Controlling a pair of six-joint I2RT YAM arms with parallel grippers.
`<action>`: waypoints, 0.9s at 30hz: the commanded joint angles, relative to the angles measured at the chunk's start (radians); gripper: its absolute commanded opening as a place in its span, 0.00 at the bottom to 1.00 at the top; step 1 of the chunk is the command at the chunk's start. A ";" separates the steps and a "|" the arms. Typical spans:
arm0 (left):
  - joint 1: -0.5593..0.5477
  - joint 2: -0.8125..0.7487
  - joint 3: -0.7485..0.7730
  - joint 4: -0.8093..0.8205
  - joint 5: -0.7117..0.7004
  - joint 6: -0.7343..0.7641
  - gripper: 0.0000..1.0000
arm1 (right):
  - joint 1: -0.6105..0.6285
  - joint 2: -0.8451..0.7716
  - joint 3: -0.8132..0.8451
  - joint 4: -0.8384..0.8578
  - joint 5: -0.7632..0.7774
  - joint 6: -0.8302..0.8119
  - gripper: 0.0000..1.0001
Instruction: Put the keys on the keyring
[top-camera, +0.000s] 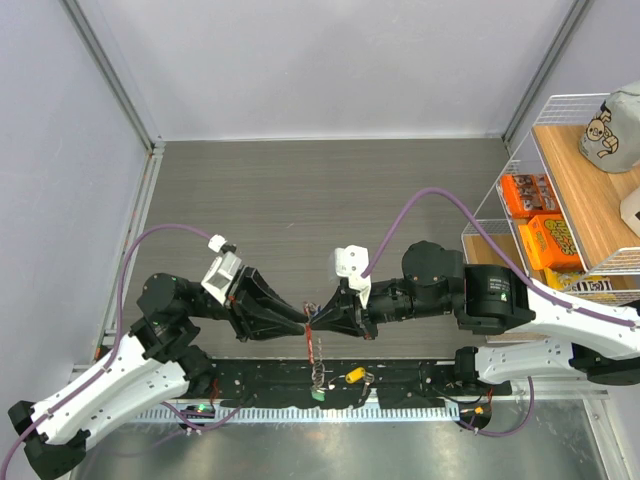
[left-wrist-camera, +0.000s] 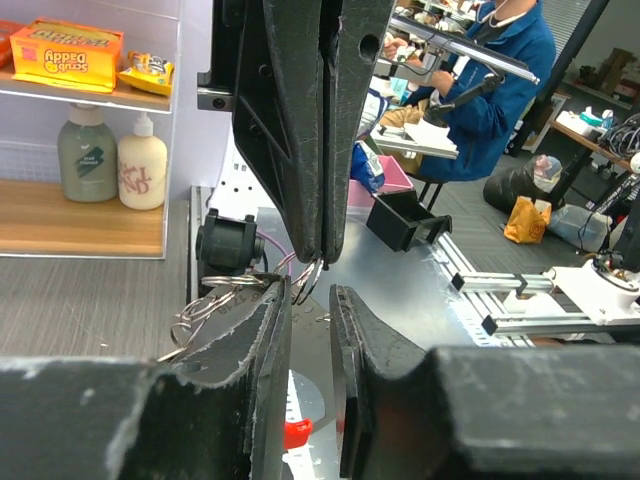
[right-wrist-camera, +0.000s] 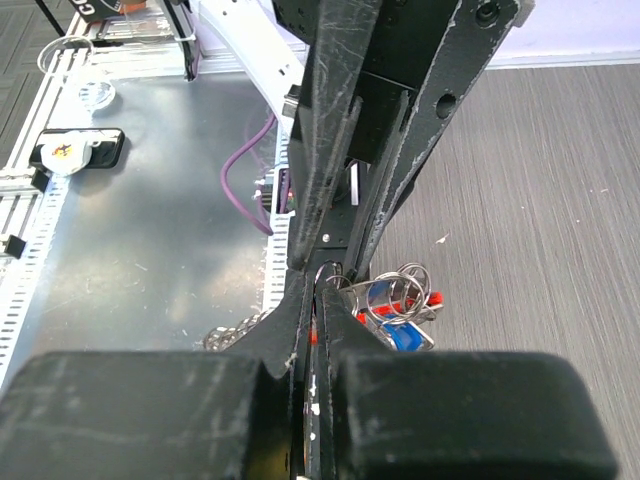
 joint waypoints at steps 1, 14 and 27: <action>-0.002 0.015 0.045 0.032 0.003 -0.003 0.25 | -0.003 0.009 0.052 0.072 -0.002 -0.009 0.05; -0.002 -0.003 0.057 -0.022 -0.064 0.046 0.00 | -0.003 0.012 0.049 0.071 -0.013 -0.012 0.06; -0.002 -0.097 0.048 -0.021 -0.159 0.081 0.00 | -0.003 -0.061 -0.022 0.083 0.001 -0.012 0.06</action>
